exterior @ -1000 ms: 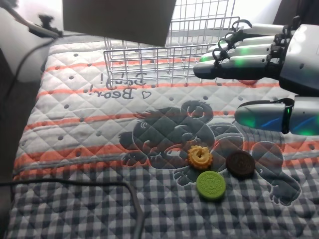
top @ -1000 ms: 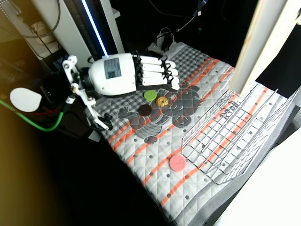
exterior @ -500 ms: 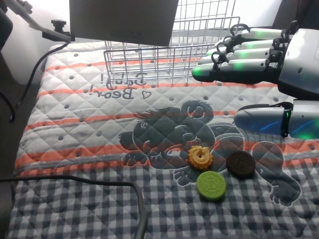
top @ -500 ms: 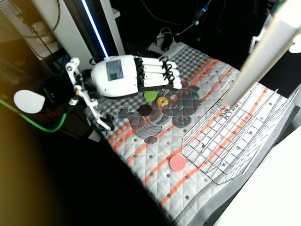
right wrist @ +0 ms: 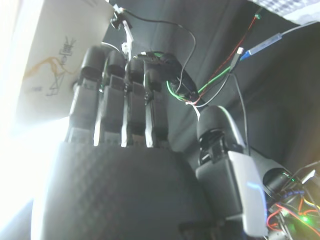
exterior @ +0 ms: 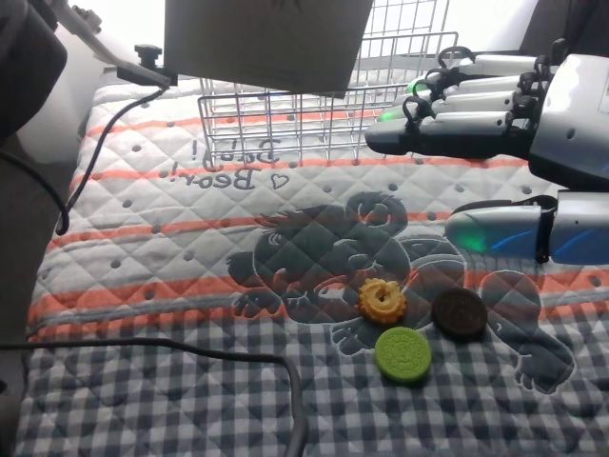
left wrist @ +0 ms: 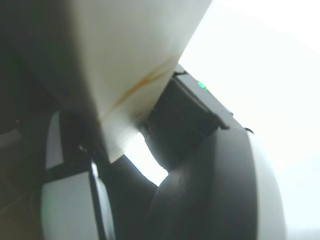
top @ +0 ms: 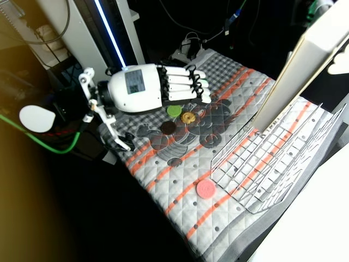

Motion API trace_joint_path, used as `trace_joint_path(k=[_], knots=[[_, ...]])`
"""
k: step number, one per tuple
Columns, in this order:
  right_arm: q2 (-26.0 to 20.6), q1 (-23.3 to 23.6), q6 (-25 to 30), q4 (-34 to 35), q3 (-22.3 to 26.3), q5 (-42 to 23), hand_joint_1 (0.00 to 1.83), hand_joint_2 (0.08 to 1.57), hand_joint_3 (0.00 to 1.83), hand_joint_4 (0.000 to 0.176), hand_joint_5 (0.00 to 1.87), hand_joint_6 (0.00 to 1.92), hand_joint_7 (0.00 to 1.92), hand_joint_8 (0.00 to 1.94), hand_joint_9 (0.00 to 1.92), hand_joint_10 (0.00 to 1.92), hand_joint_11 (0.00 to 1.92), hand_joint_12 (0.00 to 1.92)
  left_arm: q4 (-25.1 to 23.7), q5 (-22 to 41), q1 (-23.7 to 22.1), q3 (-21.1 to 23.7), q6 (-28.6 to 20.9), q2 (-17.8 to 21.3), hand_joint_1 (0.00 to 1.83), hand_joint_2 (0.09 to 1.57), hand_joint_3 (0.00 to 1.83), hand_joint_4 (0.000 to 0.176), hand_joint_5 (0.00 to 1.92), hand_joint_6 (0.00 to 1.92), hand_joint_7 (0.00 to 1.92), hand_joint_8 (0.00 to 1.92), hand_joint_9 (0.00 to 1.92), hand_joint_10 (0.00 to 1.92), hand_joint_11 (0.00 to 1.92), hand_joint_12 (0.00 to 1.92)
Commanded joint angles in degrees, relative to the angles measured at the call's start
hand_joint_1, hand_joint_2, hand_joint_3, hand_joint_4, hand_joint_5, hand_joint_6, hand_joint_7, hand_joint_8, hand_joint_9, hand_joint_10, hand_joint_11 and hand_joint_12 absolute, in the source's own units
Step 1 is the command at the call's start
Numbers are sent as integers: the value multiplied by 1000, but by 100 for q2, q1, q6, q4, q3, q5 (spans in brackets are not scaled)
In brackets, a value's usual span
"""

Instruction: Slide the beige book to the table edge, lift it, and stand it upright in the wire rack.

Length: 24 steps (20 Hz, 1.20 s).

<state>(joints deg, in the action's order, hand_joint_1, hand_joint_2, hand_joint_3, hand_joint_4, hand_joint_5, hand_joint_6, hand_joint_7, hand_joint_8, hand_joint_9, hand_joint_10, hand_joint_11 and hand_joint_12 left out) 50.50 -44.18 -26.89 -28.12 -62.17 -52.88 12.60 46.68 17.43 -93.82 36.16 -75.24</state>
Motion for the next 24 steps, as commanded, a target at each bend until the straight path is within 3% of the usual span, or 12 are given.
trace_joint_path(k=[1,2,8,9,10,13,17,18,19,24], knots=[[35,52,18,252,2,-678,0,1361,1,0,327,0,385,1,389,2,223,384,127,755,-51,-77,-123,39,1400,1043,2,0,1039,642,1161,616,1146,964,1085,810],[40,52,18,252,-1,-684,0,1355,0,0,325,0,388,2,393,3,233,386,129,757,-47,-91,-134,36,1399,1035,1,0,1068,679,1203,473,1147,961,1097,802],[-3,22,20,253,4,-685,0,1358,0,0,334,3,405,7,398,4,239,386,144,788,-35,-146,-158,35,1399,1036,0,0,1065,697,1206,455,1148,965,1107,809],[-3,22,21,255,4,-685,0,1373,7,0,338,5,404,6,408,8,246,389,168,814,-9,-148,-160,26,1290,1031,3,0,1113,696,1239,561,1217,596,1082,859],[2,22,21,255,3,-685,0,1378,8,0,333,2,396,2,407,7,247,388,196,840,17,-163,-173,14,1375,1041,3,0,1074,687,1186,520,1138,950,1079,941],[6,22,21,254,2,-685,0,1386,0,0,347,1,402,3,404,2,278,317,231,878,107,-199,-236,-11,1398,1041,0,0,1092,662,1199,444,1105,1070,1060,1000],[17,20,21,254,2,-685,0,1399,0,0,349,3,400,1,411,3,288,306,258,874,183,-218,-245,-31,1398,1036,0,0,1141,641,1187,502,1080,1053,996,955],[18,20,21,254,1,-685,0,1394,1,0,350,0,391,4,397,5,298,249,265,875,189,-234,-259,-48,1480,1040,3,0,1144,602,1178,501,1105,934,847,1359],[17,20,21,254,1,-685,0,1388,0,0,351,1,391,5,398,6,303,237,265,876,192,-245,-279,-57,1497,1040,2,0,1136,610,1181,494,1113,902,825,1435],[27,20,21,254,-1,-685,0,1388,0,0,351,0,400,7,407,7,318,234,277,847,223,-265,-296,-58,1504,1041,0,0,1147,523,1163,568,1113,891,836,1456]])
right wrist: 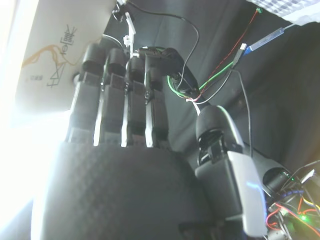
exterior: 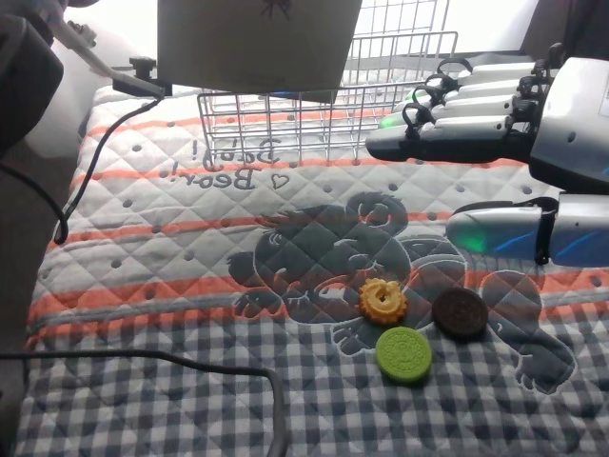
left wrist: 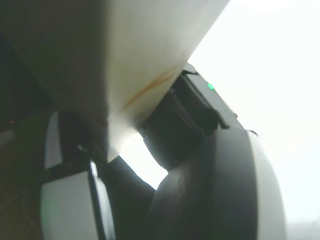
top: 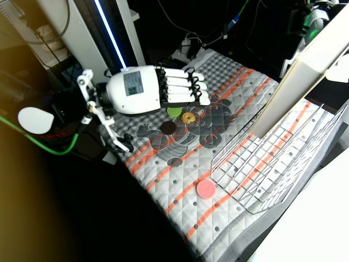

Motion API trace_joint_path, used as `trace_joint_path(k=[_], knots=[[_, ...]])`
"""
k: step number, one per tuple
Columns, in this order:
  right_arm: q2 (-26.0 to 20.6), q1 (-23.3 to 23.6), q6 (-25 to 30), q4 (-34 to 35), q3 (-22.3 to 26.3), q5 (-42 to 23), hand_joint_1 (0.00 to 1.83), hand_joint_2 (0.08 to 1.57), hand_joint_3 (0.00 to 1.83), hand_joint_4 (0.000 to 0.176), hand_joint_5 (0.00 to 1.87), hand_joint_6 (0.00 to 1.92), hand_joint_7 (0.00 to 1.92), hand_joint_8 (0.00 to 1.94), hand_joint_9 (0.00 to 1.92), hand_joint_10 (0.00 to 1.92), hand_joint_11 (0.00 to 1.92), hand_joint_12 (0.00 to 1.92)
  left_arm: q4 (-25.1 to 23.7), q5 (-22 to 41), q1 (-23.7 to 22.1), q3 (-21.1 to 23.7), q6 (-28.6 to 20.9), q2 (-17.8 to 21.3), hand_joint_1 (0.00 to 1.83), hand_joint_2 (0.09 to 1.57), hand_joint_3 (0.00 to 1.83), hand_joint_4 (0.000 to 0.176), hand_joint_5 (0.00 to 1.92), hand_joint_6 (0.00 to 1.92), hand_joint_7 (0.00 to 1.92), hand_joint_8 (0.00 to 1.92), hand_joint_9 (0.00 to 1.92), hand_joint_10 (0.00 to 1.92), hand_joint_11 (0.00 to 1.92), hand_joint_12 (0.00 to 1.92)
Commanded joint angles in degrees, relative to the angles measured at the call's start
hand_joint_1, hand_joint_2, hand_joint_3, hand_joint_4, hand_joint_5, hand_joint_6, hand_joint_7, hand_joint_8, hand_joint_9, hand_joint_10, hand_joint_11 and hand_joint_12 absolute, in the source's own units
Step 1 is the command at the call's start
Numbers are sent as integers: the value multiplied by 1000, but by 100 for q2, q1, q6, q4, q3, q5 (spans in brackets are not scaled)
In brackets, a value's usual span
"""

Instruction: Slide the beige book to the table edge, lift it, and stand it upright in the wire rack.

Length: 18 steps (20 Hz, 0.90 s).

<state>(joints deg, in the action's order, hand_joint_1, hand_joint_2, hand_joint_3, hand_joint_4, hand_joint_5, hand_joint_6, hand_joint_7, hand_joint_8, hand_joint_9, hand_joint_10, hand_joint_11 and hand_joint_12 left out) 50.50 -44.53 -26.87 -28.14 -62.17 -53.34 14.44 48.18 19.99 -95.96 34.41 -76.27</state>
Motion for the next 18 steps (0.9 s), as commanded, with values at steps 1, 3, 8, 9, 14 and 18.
trace_joint_path(k=[1,3,8,9,14,18], knots=[[32,55,19,256,-2,-639,0,1387,0,0,351,0,402,7,407,7,319,234,76,656,-23,-59,-119,44,1505,1041,0,0,1144,520,1162,569,1114,891,838,1458],[31,55,19,255,-6,-639,0,1394,2,0,338,0,395,3,399,3,301,225,71,635,-42,-106,-145,12,1502,1046,1,0,1130,626,1137,551,1101,875,841,1466],[39,55,27,256,-6,-639,0,1394,0,0,320,0,373,0,357,0,261,207,-70,751,-271,-98,-208,37,1501,1062,0,0,1130,476,1110,723,1064,976,770,1522],[44,55,27,256,-8,-639,0,1391,0,0,320,0,385,5,370,6,278,216,-70,769,-273,-100,-208,38,1501,1062,0,0,1104,526,1118,695,1073,954,782,1527],[36,55,34,257,-9,-655,3,1418,8,0,330,2,403,7,396,11,291,223,-101,729,-309,-123,-162,22,1397,1045,0,0,1082,738,1179,490,1090,1034,1032,887],[36,27,55,258,-7,-697,0,1391,0,0,346,9,390,2,370,1,262,213,-218,761,-240,-135,-154,21,1497,1049,0,0,1114,555,1121,630,1108,896,858,1457]])
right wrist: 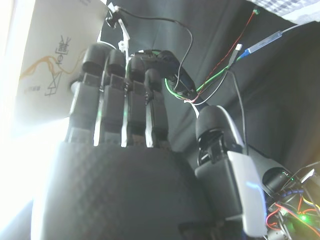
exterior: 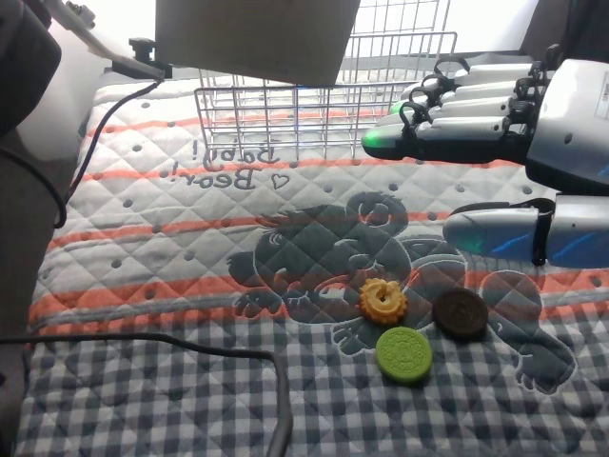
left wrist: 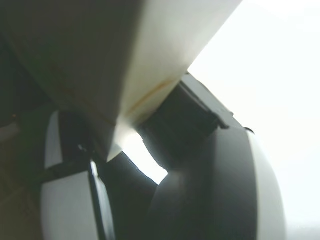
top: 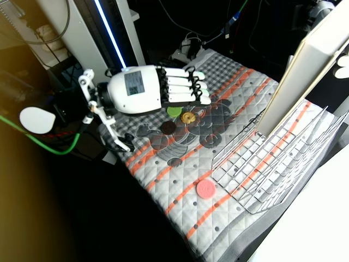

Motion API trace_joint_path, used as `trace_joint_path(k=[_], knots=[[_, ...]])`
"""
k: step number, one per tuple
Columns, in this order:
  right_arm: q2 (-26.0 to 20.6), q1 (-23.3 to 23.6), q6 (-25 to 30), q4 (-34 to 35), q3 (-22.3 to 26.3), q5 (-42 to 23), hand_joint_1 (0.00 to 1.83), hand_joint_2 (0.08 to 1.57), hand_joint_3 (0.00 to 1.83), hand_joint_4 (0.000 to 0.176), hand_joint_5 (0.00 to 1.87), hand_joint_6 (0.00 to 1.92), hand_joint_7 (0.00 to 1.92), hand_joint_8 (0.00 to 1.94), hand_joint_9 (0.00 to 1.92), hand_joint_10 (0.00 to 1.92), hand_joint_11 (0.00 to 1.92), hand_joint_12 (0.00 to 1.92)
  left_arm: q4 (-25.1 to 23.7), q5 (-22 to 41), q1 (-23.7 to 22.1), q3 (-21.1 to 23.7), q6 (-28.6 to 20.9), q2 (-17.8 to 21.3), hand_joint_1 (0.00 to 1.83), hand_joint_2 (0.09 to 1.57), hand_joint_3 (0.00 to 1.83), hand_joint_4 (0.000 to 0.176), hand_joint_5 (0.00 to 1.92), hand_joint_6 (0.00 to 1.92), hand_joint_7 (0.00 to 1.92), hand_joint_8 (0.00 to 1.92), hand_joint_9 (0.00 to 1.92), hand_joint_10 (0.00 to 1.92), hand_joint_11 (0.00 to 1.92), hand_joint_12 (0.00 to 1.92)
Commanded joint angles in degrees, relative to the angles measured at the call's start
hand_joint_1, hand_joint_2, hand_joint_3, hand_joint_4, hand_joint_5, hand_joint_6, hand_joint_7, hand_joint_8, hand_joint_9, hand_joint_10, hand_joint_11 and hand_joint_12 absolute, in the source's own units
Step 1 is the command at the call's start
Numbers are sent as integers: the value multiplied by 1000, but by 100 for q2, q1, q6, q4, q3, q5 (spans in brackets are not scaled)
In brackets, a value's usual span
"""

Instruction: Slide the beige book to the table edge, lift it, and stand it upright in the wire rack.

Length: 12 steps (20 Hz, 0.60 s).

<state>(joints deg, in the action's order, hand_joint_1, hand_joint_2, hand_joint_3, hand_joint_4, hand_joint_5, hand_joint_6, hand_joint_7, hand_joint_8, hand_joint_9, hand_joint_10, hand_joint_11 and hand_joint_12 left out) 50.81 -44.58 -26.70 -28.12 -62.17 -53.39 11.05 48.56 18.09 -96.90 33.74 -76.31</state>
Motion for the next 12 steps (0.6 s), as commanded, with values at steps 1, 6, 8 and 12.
trace_joint_path(k=[1,6,8,12], knots=[[10,16,42,259,-7,-712,0,1392,0,0,348,9,389,1,368,1,265,215,97,793,-11,-28,-100,21,1502,1050,0,0,1105,551,1119,645,1117,880,850,1479],[30,-47,54,307,-8,-837,0,1377,0,14,320,1,376,2,370,1,288,230,-135,1370,157,108,-270,47,1506,1043,0,0,1105,553,1169,553,1141,890,828,1451],[39,-84,55,336,-8,-868,0,1372,0,14,329,4,399,10,393,10,314,244,-249,1614,221,222,-270,95,1504,1039,0,0,1098,575,1186,510,1148,839,858,1472],[44,-106,55,363,-10,-892,0,1398,4,3,324,1,384,2,393,6,298,240,-304,1876,236,308,-268,137,1490,1132,0,0,850,953,944,898,951,1128,671,1608]])
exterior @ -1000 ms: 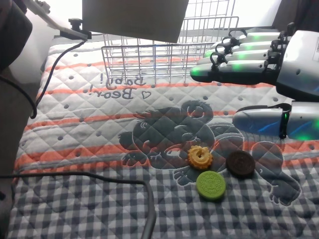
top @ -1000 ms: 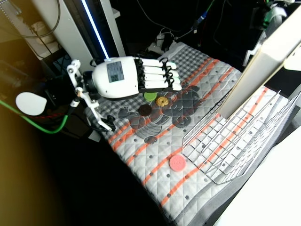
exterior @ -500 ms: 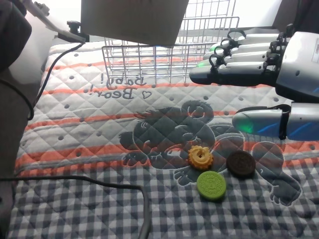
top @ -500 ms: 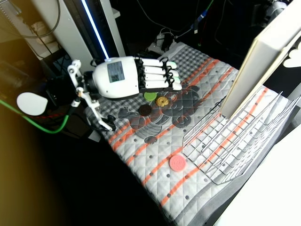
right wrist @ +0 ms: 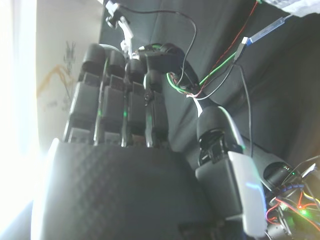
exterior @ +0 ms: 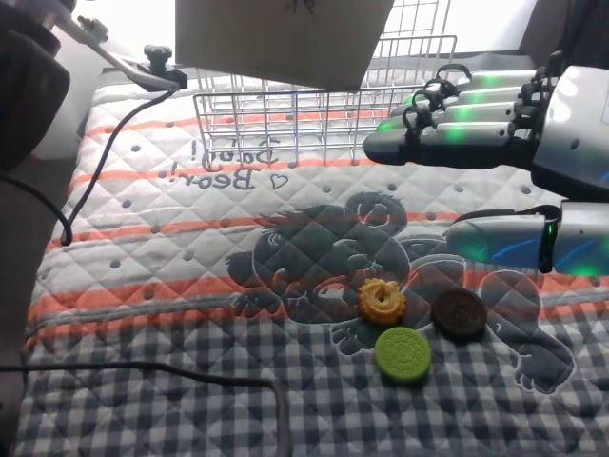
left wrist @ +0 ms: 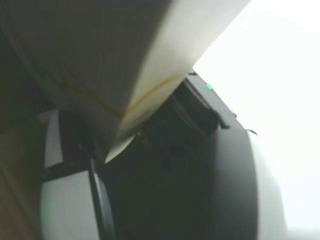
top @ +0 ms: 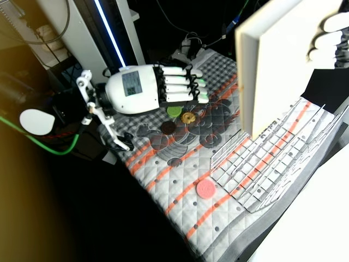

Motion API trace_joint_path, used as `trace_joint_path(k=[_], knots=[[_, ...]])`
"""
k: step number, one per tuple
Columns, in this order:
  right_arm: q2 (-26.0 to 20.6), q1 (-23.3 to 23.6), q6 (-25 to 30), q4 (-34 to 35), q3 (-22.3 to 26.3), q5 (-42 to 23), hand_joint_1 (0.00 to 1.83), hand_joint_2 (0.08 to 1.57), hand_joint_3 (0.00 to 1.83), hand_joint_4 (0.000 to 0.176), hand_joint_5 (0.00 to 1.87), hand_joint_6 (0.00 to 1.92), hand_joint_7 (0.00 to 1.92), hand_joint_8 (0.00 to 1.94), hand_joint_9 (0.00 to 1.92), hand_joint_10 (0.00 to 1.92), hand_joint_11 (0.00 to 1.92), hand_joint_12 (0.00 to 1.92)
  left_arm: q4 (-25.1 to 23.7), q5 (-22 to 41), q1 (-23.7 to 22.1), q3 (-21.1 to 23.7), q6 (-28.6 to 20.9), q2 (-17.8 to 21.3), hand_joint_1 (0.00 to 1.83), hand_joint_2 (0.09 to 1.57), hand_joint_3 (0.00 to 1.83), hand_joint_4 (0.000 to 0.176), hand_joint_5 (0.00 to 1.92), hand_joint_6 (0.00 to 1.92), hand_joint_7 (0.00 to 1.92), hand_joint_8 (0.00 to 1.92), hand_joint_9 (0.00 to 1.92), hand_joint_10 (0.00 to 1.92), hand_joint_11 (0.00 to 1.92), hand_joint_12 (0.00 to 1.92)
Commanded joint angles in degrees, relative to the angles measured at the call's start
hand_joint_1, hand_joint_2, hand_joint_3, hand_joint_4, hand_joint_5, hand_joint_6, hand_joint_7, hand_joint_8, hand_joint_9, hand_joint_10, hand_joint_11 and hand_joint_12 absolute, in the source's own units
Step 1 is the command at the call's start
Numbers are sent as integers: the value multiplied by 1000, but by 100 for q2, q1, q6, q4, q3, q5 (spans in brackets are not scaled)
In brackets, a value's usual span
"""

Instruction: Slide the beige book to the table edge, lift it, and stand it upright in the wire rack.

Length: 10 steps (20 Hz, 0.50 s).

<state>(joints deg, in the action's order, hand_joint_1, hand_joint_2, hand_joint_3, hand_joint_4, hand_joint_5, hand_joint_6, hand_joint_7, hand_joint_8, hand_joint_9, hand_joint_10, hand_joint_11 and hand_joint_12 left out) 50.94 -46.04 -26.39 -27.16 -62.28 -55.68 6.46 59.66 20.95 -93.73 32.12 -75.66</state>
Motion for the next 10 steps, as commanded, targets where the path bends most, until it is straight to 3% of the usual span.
trace_joint_path(k=[1,7,8,10], knots=[[31,41,25,266,0,-665,0,1397,3,3,322,0,386,2,393,6,294,239,155,784,-71,-12,-94,73,1490,1134,0,0,828,966,933,906,953,1121,684,1621],[59,41,25,274,-15,-690,0,1377,0,0,337,5,397,5,382,1,284,238,321,639,-47,-59,41,86,1489,1140,0,0,823,979,914,937,939,1147,673,1624],[61,41,25,277,-15,-690,0,1375,0,0,337,4,400,5,387,3,289,241,363,630,-3,-66,41,85,1498,1087,0,0,969,743,1035,786,1051,993,792,1565],[61,41,25,278,-15,-690,0,1377,0,0,338,4,402,5,386,2,283,244,394,607,22,-84,41,71,1504,1052,0,0,1036,651,1144,601,1134,862,851,1488]])
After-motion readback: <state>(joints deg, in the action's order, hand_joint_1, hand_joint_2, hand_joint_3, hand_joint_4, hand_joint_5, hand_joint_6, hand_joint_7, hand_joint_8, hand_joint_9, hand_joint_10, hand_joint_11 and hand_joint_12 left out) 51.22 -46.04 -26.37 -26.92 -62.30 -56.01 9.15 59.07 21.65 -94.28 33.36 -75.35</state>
